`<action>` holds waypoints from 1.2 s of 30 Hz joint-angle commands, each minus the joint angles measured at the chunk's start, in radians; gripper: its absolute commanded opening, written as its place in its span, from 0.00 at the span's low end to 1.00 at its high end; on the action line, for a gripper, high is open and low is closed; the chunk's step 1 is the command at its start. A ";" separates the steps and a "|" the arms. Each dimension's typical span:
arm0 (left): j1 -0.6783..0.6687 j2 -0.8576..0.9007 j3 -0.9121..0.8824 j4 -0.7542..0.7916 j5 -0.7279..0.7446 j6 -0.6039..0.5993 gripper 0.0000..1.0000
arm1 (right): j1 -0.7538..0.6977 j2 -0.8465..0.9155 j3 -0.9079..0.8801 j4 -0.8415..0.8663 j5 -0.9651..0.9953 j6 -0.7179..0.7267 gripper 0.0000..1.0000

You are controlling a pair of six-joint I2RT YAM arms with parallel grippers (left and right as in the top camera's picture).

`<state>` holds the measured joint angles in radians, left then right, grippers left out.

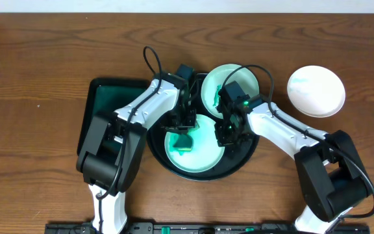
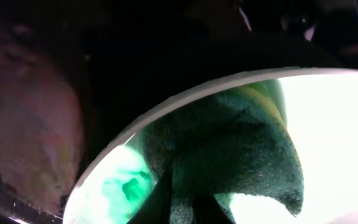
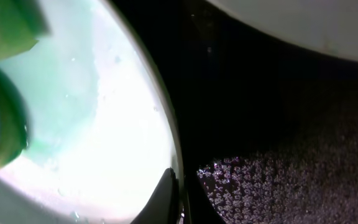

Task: Clean dirty plates on tray and stack at the side
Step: 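Scrub the green plate with the sponge in the left gripper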

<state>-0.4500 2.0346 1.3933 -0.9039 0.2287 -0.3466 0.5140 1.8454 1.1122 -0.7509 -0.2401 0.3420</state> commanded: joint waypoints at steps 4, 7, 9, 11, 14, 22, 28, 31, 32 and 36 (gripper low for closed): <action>0.061 0.068 -0.034 0.158 -0.496 0.026 0.07 | -0.005 0.012 0.006 -0.030 0.048 0.002 0.01; 0.043 0.067 -0.034 0.218 -0.496 0.075 0.07 | -0.005 0.012 0.006 -0.037 0.048 0.001 0.01; 0.023 0.064 -0.034 0.247 -0.501 0.088 0.07 | -0.005 0.012 0.006 -0.043 0.048 0.001 0.01; 0.003 0.058 -0.034 0.264 -0.511 0.088 0.07 | -0.005 0.012 0.006 -0.045 0.048 0.001 0.01; -0.023 0.050 -0.034 0.282 -0.511 0.088 0.07 | -0.005 0.012 0.006 -0.047 0.048 0.001 0.01; -0.036 0.046 -0.034 0.254 -0.490 0.084 0.07 | -0.005 0.012 0.006 -0.035 0.047 0.001 0.03; -0.036 0.045 -0.034 0.234 -0.472 0.043 0.07 | -0.005 0.012 0.006 0.061 -0.058 -0.022 0.26; -0.036 0.045 -0.034 0.225 -0.427 0.031 0.07 | -0.005 0.012 0.006 0.090 -0.087 -0.022 0.26; -0.036 0.045 -0.034 0.224 -0.409 0.031 0.07 | -0.005 0.012 0.006 0.095 -0.089 -0.023 0.25; -0.036 0.045 -0.034 0.220 -0.334 0.025 0.07 | -0.005 0.012 0.006 0.115 -0.090 -0.030 0.22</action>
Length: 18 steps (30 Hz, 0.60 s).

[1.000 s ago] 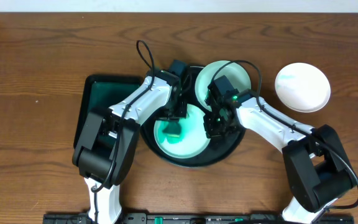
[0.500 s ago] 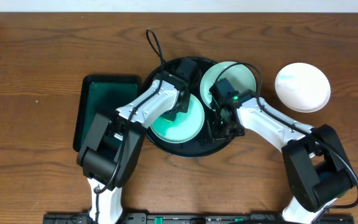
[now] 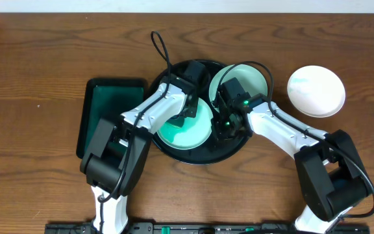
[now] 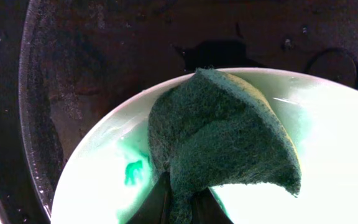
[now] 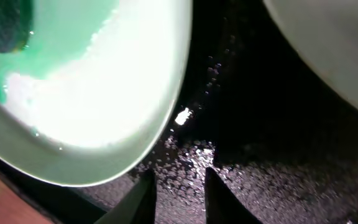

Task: Clean dirty plates on tray and stack at the side
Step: 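Scrub the green plate with the sponge in the left gripper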

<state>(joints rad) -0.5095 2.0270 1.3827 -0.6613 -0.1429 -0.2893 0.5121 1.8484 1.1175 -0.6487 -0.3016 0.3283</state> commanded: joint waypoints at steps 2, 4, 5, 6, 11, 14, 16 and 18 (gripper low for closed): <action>0.024 0.052 -0.024 -0.026 0.056 -0.038 0.07 | -0.003 0.009 0.000 0.037 -0.028 -0.019 0.22; 0.024 0.052 -0.024 -0.029 0.066 -0.046 0.07 | -0.003 0.009 0.000 0.072 -0.027 -0.018 0.22; 0.024 0.052 -0.024 -0.031 0.071 -0.048 0.07 | -0.003 0.009 0.000 0.089 -0.028 -0.018 0.23; 0.024 0.052 -0.024 -0.033 0.075 -0.049 0.07 | -0.003 0.009 0.000 0.106 -0.027 -0.018 0.24; 0.024 0.052 -0.024 -0.035 0.085 -0.055 0.07 | -0.002 0.009 0.000 0.179 0.001 0.036 0.29; 0.024 0.052 -0.024 -0.035 0.091 -0.057 0.07 | -0.002 0.009 -0.001 0.227 0.010 0.056 0.30; 0.024 0.052 -0.024 -0.037 0.091 -0.057 0.07 | -0.002 0.009 -0.001 0.246 0.009 0.089 0.28; 0.024 0.052 -0.024 -0.038 0.091 -0.058 0.07 | -0.001 0.008 -0.001 0.240 0.008 0.119 0.27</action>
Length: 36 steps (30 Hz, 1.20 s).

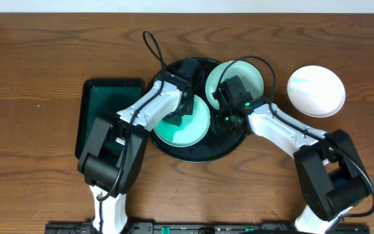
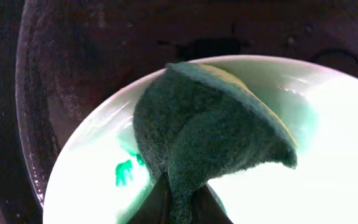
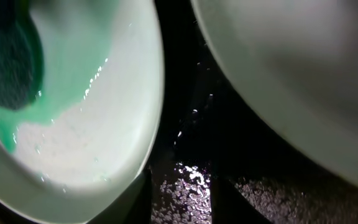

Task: Clean dirty plates on tray and stack at the side
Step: 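Scrub the green plate with the sponge in the left gripper, then wipe the sponge across the plate's lower area with the left gripper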

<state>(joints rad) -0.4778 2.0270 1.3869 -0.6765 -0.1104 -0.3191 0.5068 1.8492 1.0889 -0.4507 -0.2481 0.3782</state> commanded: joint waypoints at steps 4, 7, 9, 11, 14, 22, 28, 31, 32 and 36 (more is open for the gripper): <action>-0.008 0.052 -0.028 -0.025 0.059 -0.035 0.07 | 0.005 0.008 0.029 -0.006 -0.052 0.121 0.28; -0.008 0.052 -0.028 -0.025 0.059 -0.035 0.07 | 0.005 -0.002 0.029 -0.013 -0.057 0.127 0.29; -0.008 0.052 -0.028 -0.025 0.059 -0.035 0.07 | 0.005 -0.017 0.030 -0.009 -0.056 0.127 0.30; -0.008 0.052 -0.028 -0.025 0.059 -0.035 0.07 | 0.002 -0.039 0.031 -0.005 -0.054 0.132 0.31; -0.008 0.052 -0.028 -0.025 0.059 -0.035 0.07 | -0.003 -0.074 0.038 -0.006 -0.040 0.145 0.33; -0.008 0.052 -0.028 -0.024 0.059 -0.035 0.07 | -0.002 -0.100 0.043 -0.006 -0.039 0.218 0.37; -0.008 0.052 -0.028 -0.024 0.059 -0.035 0.07 | 0.003 -0.062 0.042 0.006 0.005 0.288 0.36; -0.008 0.052 -0.028 -0.025 0.059 -0.035 0.07 | 0.019 -0.034 0.042 0.037 0.018 0.324 0.36; -0.008 0.052 -0.028 -0.025 0.059 -0.035 0.07 | 0.024 -0.021 0.042 0.048 0.027 0.348 0.36; -0.008 0.052 -0.028 -0.025 0.059 -0.035 0.07 | 0.036 0.021 0.042 0.068 0.068 0.414 0.36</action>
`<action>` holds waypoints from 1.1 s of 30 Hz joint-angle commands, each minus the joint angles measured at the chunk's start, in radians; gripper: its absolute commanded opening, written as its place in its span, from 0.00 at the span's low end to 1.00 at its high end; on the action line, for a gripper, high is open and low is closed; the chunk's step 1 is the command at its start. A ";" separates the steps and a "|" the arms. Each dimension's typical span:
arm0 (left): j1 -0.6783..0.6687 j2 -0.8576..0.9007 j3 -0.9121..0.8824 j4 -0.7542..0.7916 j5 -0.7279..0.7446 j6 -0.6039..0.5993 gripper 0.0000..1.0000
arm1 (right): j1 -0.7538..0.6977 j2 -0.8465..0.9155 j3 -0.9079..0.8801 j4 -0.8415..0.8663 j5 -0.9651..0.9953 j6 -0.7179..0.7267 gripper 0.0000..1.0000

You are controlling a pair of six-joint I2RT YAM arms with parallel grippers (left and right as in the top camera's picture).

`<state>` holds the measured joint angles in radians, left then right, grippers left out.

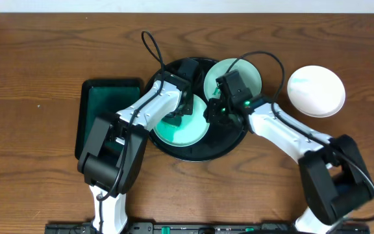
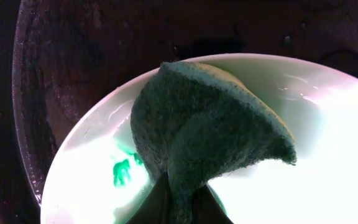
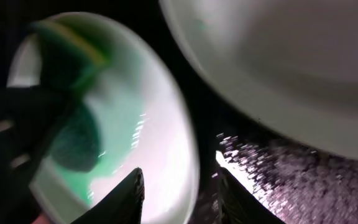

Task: Clean dirty plates on tray and stack at the side
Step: 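Wipe the sponge across the plate's lower area with the left gripper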

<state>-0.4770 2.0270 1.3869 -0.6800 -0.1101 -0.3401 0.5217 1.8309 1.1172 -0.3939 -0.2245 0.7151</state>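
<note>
A black round tray (image 1: 197,148) holds two plates. The nearer plate (image 1: 186,133) is smeared with green soap. My left gripper (image 2: 180,208) is shut on a dark green sponge (image 2: 210,130), which rests on that plate's (image 2: 328,155) far left part. My right gripper (image 3: 182,193) is open, its fingers (image 3: 133,194) astride the soapy plate's right rim (image 3: 190,155). In the overhead view it (image 1: 214,112) sits between the two plates. The second plate (image 1: 234,77) lies at the tray's back right. A clean white plate (image 1: 315,91) sits on the table to the right.
A dark green rectangular tray (image 1: 106,117) lies left of the round tray, close to the left arm. Both arms' cables loop above the round tray. Bare wooden table (image 1: 44,58) surrounds everything.
My right gripper has moved left to the soapy plate's right rim and its jaws stand wider, one on each side of the rim. The left gripper and sponge have hardly moved.
At first the sponge was on the soapy plate nearer the front, with my right fingers at the plate's rim. Then the tray and plate lay further back and the right gripper was open beside the plate. The sponge shifted slightly; now the right jaws straddle the rim.
</note>
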 commanded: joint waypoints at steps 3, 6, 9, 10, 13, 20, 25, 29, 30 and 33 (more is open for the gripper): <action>-0.009 0.052 -0.028 -0.023 0.058 -0.014 0.07 | 0.030 0.070 0.013 0.021 0.044 0.097 0.36; -0.009 0.052 -0.028 -0.026 0.058 -0.014 0.07 | 0.037 0.099 0.013 0.029 0.044 0.104 0.34; -0.009 0.052 -0.028 -0.026 0.058 -0.014 0.07 | 0.053 0.137 0.013 0.067 0.043 0.108 0.17; -0.009 0.052 -0.028 -0.026 0.058 -0.014 0.07 | 0.060 0.148 0.013 0.074 0.044 0.108 0.07; -0.009 0.052 -0.028 -0.031 0.058 -0.013 0.07 | 0.072 0.177 0.013 0.079 0.044 0.111 0.01; -0.009 0.024 -0.027 -0.040 0.089 -0.013 0.07 | 0.076 0.183 0.013 0.079 0.043 0.106 0.01; -0.004 -0.068 -0.024 -0.033 0.089 -0.013 0.07 | 0.075 0.183 0.013 0.069 0.041 0.098 0.01; -0.004 -0.150 -0.023 -0.021 0.079 -0.008 0.07 | 0.075 0.183 0.013 0.066 0.040 0.095 0.01; -0.003 -0.162 -0.023 -0.018 0.064 -0.008 0.07 | 0.075 0.183 0.013 0.063 0.040 0.095 0.01; 0.010 -0.179 -0.023 -0.019 0.028 0.001 0.07 | 0.075 0.183 0.013 0.060 0.040 0.090 0.01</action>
<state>-0.4797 1.8915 1.3643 -0.6987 -0.0513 -0.3405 0.5709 1.9465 1.1389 -0.3313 -0.1665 0.8074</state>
